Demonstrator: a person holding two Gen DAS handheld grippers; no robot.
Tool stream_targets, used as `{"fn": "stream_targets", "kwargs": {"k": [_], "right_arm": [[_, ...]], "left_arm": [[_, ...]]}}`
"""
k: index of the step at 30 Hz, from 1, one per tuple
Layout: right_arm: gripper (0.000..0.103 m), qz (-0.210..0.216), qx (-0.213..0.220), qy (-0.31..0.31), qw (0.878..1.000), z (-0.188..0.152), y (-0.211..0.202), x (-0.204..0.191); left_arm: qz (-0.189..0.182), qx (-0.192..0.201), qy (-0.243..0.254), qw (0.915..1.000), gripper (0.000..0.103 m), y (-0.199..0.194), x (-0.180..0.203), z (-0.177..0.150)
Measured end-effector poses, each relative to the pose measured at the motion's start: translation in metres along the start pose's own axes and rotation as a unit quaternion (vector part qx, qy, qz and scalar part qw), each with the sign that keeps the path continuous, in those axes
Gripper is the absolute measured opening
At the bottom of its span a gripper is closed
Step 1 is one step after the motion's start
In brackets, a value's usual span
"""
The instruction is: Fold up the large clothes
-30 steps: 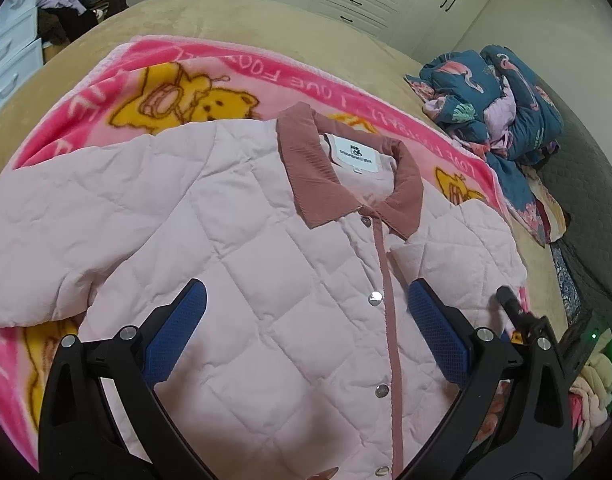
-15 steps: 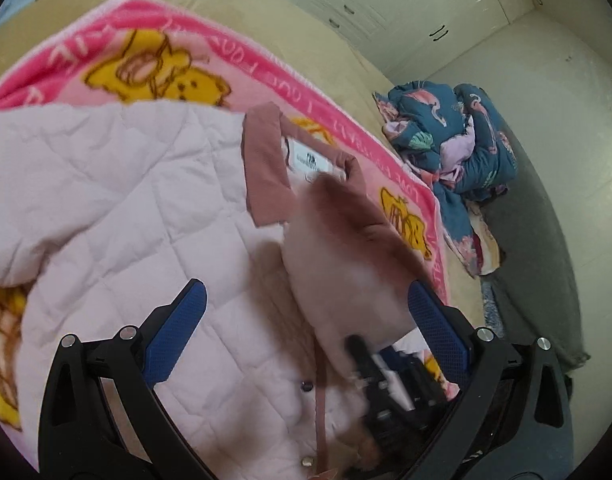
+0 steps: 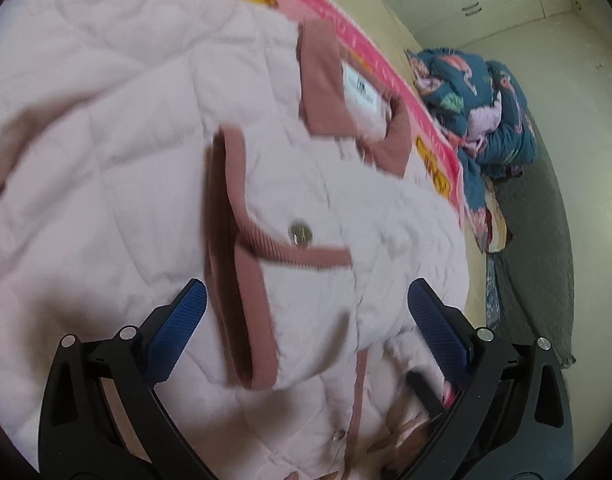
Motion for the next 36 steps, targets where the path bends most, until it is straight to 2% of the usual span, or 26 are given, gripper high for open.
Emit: {"fn": "stream_targets", "kwargs": {"k": [3, 4, 5, 6, 7, 8, 9, 10, 11, 15, 18, 22, 25, 30, 36], "right_arm": [[0.082, -0.022, 0.015, 0.035, 0.999, 0.000, -0.019, 0.026], [0.082, -0.032, 0.018, 0.044, 0.998, 0.001, -0.023, 0.036], [0.082, -0.042, 0.019, 0.051, 0.998, 0.002, -0.025, 0.044], [0.082, -0.055, 0.020, 0.062, 0.996, 0.002, -0.030, 0.053], [0.082, -0.065, 0.024, 0.075, 0.995, 0.002, -0.035, 0.062], [0.082, -0.070, 0.029, 0.086, 0.993, 0.002, -0.040, 0.070], [0.082, -0.073, 0.033, 0.094, 0.992, 0.003, -0.042, 0.077], [0.082, -0.078, 0.039, 0.103, 0.991, 0.003, -0.045, 0.084], [0.082, -0.085, 0.045, 0.113, 0.989, 0.003, -0.051, 0.091], [0.082, -0.097, 0.060, 0.144, 0.983, 0.004, -0.066, 0.115], [0.084, -0.109, 0.086, 0.172, 0.975, 0.013, -0.090, 0.136], [0.086, -0.128, 0.108, 0.186, 0.968, 0.023, -0.110, 0.158], [0.088, -0.141, 0.093, 0.182, 0.969, 0.026, -0.105, 0.167], [0.088, -0.160, 0.055, 0.157, 0.973, 0.026, -0.077, 0.172], [0.088, -0.181, -0.002, 0.126, 0.975, 0.021, -0.037, 0.176]], "left_arm": [[-0.004, -0.001, -0.004, 1.0000, 0.093, 0.010, -0.002, -0.010], [0.003, 0.006, 0.000, 1.0000, 0.090, 0.010, -0.003, -0.011], [0.012, 0.015, 0.009, 0.9998, 0.071, 0.011, -0.002, -0.011], [0.031, 0.022, 0.019, 0.9991, 0.047, 0.010, -0.002, -0.012], [0.042, 0.028, 0.028, 0.9983, 0.041, 0.010, -0.003, -0.012], [0.038, 0.030, 0.034, 0.9983, 0.025, 0.009, -0.002, -0.011], [0.034, 0.031, 0.044, 0.9980, 0.017, 0.008, 0.002, -0.011], [0.036, 0.034, 0.060, 0.9970, 0.014, 0.005, 0.006, -0.010], [0.038, 0.040, 0.073, 0.9958, 0.007, 0.001, 0.012, -0.008], [0.024, 0.080, 0.126, 0.9885, 0.005, -0.031, 0.053, 0.014], [0.030, 0.134, 0.197, 0.9707, 0.005, -0.076, 0.101, 0.037], [0.039, 0.162, 0.233, 0.9581, 0.005, -0.102, 0.119, 0.053], [0.062, 0.153, 0.217, 0.9623, 0.005, -0.092, 0.087, 0.058], [0.098, 0.112, 0.157, 0.9764, 0.005, -0.049, 0.015, 0.054], [0.126, 0.086, 0.136, 0.9789, 0.007, -0.023, -0.032, 0.039]]}}
Point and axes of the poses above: each gripper's, at about its wrist camera, not at the fingertips, and y roughly the way its jaws point, x to its right, z to its top, the point moved 8 cm from there along y, roughly the way its jaws point, and after that the axes turned 1 degree about -z, right-handed, at the moved point
